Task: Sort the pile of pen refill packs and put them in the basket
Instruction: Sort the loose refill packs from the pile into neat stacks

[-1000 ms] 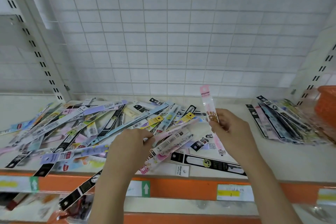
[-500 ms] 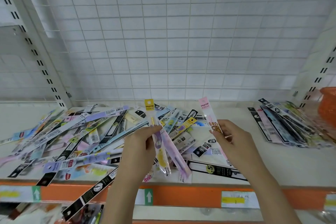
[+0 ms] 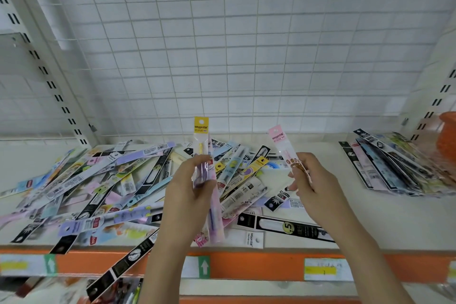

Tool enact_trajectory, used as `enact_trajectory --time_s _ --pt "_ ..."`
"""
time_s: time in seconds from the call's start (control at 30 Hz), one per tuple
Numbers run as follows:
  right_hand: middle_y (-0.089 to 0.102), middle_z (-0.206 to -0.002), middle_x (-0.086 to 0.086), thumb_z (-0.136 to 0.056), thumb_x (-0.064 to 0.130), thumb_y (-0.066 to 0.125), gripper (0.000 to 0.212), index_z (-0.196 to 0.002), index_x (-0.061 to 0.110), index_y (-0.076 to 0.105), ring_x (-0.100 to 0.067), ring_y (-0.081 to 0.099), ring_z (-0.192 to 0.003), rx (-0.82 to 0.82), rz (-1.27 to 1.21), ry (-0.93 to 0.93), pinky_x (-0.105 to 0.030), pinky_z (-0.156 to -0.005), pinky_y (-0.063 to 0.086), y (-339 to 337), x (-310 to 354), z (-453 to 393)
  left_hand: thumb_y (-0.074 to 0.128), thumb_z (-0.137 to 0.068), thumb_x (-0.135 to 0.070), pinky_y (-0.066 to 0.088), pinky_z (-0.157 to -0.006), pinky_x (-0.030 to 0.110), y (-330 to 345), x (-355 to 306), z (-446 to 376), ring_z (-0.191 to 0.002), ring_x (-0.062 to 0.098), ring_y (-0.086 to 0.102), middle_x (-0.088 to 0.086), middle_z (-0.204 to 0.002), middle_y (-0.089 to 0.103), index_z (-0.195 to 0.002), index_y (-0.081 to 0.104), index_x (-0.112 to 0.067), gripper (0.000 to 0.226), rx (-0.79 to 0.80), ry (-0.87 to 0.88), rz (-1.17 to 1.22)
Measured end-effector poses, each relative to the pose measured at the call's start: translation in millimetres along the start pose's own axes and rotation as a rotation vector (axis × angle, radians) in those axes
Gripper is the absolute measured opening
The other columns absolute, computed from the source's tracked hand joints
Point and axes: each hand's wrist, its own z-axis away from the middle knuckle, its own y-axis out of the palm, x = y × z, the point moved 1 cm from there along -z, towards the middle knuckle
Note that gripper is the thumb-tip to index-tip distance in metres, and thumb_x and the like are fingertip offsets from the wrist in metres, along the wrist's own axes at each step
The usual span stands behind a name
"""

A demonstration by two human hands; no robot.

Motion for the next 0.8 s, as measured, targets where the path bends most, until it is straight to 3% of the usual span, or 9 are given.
enact_trajectory --time_s 0.13,0.2,0.3,0.33,0.4,0.5,0.63,0.73,0.8 --pt "0.058 -0.077 0.003 -0.098 0.015 0.041 0.015 -0.109 0.023 0.047 -0.024 0.058 -0.066 -0.005 0.03 -0.02 -0.022 -0.057 0.044 -2 1 -2 0.064 -0.083 -0.004 0.049 -0.059 0.019 0 2 -1 -0.063 0.008 0.062 -0.012 -0.095 0.064 -0.128 0.038 -0.038 0.062 0.005 -0.029 0.118" --pt "0.055 -0.069 0.002 -0.096 0.019 0.046 0.014 -0.11 0.022 0.048 -0.016 0.049 -0.057 -0.015 0.038 -0.01 -0.018 -0.052 0.038 -4 0 -3 0.067 -0.083 -0.01 0.044 -0.055 0.023 1 3 -1 -0.053 0.019 0.052 0.002 -0.068 0.064 -0.13 0.032 -0.04 0.066 -0.004 -0.063 0.15" --pt "0.055 -0.073 0.004 -0.094 0.023 0.052 0.027 -0.12 0.018 0.047 -0.009 0.048 -0.057 -0.01 0.097 0.038 -0.018 -0.051 0.036 -7 -7 -5 0.066 -0.083 -0.016 0.03 -0.047 0.017 0 5 -3 -0.043 0.008 0.033 -0.002 -0.047 0.044 -0.1 0.054 -0.025 0.023 -0.026 -0.006 0.086" --pt "0.057 -0.078 0.003 -0.093 0.023 0.053 0.029 -0.121 0.016 0.046 -0.009 0.05 -0.06 -0.009 0.121 0.054 -0.02 -0.052 0.037 -8 -10 -6 0.065 -0.084 -0.018 0.028 -0.048 0.021 0 6 -4 -0.044 0.008 0.029 -0.002 -0.047 0.041 -0.087 0.059 -0.017 0.006 -0.014 0.005 0.088" --pt "0.06 -0.084 -0.002 -0.093 0.023 0.052 0.028 -0.119 0.013 0.047 -0.015 0.053 -0.064 -0.019 0.182 0.071 -0.023 -0.053 0.038 -9 -15 -7 0.06 -0.087 -0.02 0.025 -0.049 0.024 -1 7 -4 -0.048 0.011 0.028 0.009 -0.053 0.039 -0.075 0.059 -0.011 0.015 0.009 0.023 0.099" --pt "0.054 -0.068 0.001 -0.096 0.024 0.048 0.014 -0.099 0.01 0.047 -0.017 0.051 -0.059 -0.056 0.248 0.101 -0.022 -0.049 0.034 -10 -21 -7 0.05 -0.092 -0.024 0.033 -0.052 0.029 -1 3 -4 -0.056 0.033 0.038 0.027 -0.067 0.048 -0.086 0.057 -0.009 0.018 0.006 0.06 0.106" --pt "0.049 -0.062 -0.003 -0.098 0.026 0.04 0.018 -0.083 0.016 0.041 -0.025 0.05 -0.06 -0.077 0.332 0.188 -0.034 -0.054 0.036 -12 -31 -10 0.041 -0.097 -0.015 0.045 -0.052 0.023 -3 -1 -4 -0.055 0.018 0.052 0.015 -0.065 0.05 -0.081 0.049 -0.018 0.018 -0.081 0.055 0.188" --pt "0.053 -0.07 -0.002 -0.097 0.029 0.041 0.019 -0.083 0.018 0.046 -0.022 0.051 -0.063 -0.032 0.438 0.255 -0.03 -0.052 0.036 -10 -37 -13 0.039 -0.097 -0.015 0.05 -0.067 0.046 -6 1 -6 -0.068 0.042 0.056 0.022 -0.07 0.053 -0.075 0.047 -0.021 0.025 -0.049 0.007 0.229" --pt "0.053 -0.071 -0.001 -0.096 0.033 0.043 0.026 -0.076 0.017 0.047 -0.021 0.051 -0.064 -0.007 0.469 0.289 -0.029 -0.053 0.037 -5 -39 -16 0.04 -0.096 -0.01 0.051 -0.07 0.048 -8 4 -7 -0.072 0.043 0.057 0.023 -0.074 0.055 -0.073 0.046 -0.015 0.025 -0.048 -0.016 0.215"
